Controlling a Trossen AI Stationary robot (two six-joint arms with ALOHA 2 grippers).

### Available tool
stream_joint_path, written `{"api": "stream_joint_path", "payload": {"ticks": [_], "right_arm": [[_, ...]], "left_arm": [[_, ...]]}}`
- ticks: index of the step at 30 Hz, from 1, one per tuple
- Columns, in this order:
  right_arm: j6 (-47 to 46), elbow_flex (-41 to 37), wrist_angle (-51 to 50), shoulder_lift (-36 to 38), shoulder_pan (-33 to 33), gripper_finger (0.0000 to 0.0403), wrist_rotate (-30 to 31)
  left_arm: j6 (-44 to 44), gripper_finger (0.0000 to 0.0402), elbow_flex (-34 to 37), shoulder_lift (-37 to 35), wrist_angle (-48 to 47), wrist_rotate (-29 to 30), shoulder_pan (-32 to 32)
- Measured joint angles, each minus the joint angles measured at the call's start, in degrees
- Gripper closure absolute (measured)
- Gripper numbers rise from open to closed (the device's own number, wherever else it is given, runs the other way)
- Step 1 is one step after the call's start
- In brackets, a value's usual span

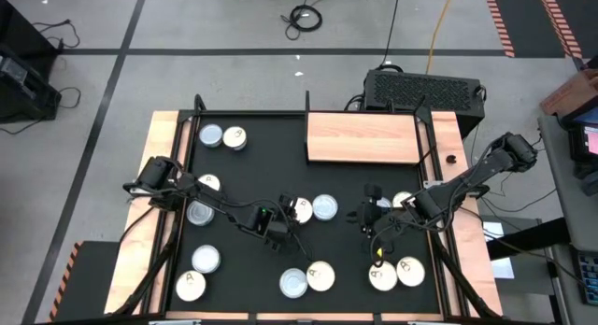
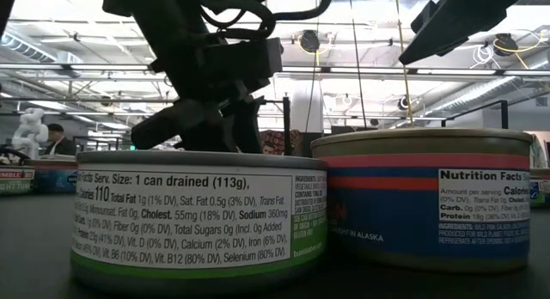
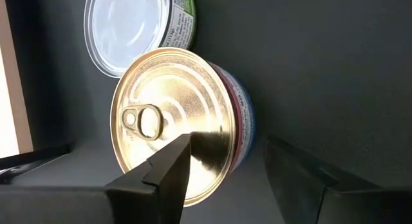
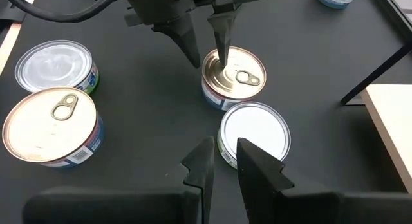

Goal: Stack canned seafood by type on shelf
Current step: Put the blue-pink tuna can on the shelf

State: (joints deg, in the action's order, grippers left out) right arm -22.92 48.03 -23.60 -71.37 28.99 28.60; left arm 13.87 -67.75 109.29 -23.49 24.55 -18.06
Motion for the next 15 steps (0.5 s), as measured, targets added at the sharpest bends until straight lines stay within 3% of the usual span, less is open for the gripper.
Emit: {"api": "stream_joint_path", "payload": {"ticks": [4,12,15], "right_arm": [[0.0,0.0,-0.1,0.0,0.0,0.0342,0.0],[0.2,0.0,-0.5,0.0,0.0,0.0342,0.0],[0.2,0.0,-0.6,0.0,0.0,0.0342,0.0]], "left_arm": [[0.0,0.0255,0.0,0.0,0.1,0.3,0.0],[0.4,0.0386,-0.2,-0.3,0.3,0.4,-0.1],[0.4,0.0394,-0.2,-0.8,0.0,0.0,0.0]]}}
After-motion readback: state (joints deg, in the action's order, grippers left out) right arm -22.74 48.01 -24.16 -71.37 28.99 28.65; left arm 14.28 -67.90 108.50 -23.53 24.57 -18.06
